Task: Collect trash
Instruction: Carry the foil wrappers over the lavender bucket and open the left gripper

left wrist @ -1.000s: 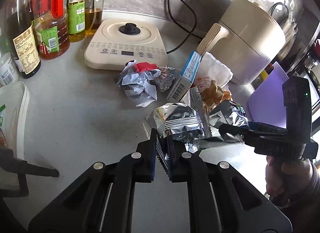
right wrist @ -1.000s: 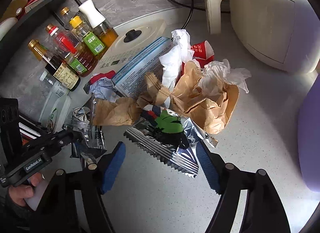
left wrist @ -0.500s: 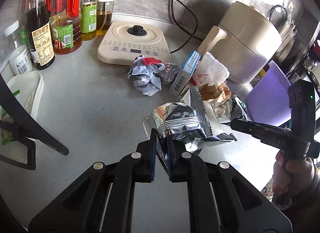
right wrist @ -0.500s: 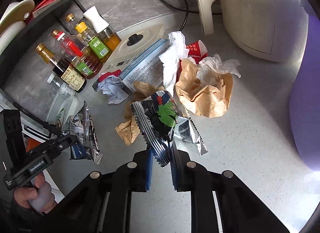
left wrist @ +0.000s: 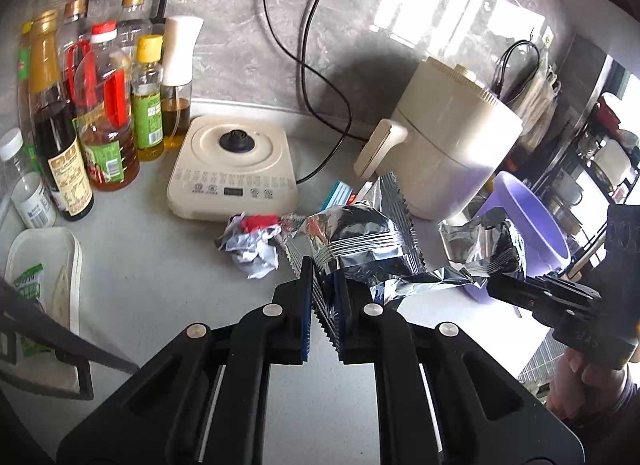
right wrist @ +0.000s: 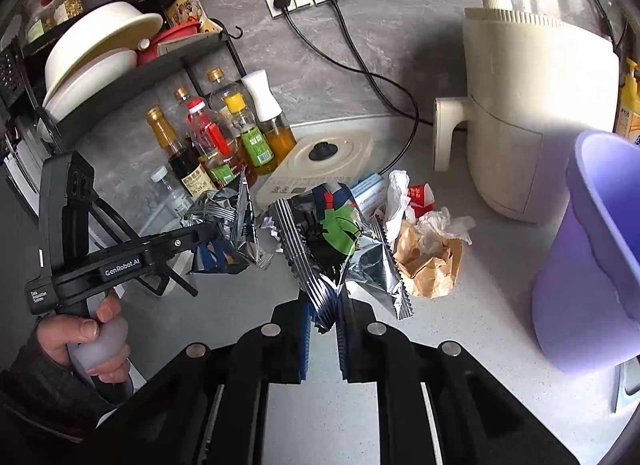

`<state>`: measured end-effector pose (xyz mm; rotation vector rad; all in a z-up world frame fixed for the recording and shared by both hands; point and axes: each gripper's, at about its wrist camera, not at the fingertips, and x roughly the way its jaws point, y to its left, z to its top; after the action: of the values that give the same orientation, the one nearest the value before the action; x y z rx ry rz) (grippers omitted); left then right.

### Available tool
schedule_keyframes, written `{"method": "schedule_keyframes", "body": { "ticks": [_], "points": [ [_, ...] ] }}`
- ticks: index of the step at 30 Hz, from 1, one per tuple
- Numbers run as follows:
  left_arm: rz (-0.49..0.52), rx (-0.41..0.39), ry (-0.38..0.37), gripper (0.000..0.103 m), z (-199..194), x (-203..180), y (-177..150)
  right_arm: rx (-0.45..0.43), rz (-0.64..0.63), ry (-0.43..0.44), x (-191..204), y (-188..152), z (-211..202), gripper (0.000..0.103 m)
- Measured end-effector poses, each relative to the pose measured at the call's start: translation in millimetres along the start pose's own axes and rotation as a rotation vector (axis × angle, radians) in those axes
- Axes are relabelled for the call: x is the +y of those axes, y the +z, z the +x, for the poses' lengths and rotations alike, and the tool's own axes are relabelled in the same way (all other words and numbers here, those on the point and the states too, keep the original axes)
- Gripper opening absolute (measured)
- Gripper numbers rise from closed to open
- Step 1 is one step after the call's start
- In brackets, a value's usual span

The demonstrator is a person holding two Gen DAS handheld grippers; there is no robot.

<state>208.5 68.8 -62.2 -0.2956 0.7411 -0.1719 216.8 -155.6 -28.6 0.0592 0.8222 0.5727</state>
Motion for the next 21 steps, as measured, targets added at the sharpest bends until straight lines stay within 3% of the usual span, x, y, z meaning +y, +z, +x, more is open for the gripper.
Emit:
{"method": "schedule_keyframes", "body": {
  "ticks": [10,21],
  "points": [
    [0.118,-0.027,-0.121,0.010,19,-42,50,-0.105,0.077,-0.154,-27,35,-51,0.012],
    [0.165,-0.038,-0.179,0.010,44,-102,60,-0.191,0.099,-0.210,-64,47,-95,0.012]
  ]
}}
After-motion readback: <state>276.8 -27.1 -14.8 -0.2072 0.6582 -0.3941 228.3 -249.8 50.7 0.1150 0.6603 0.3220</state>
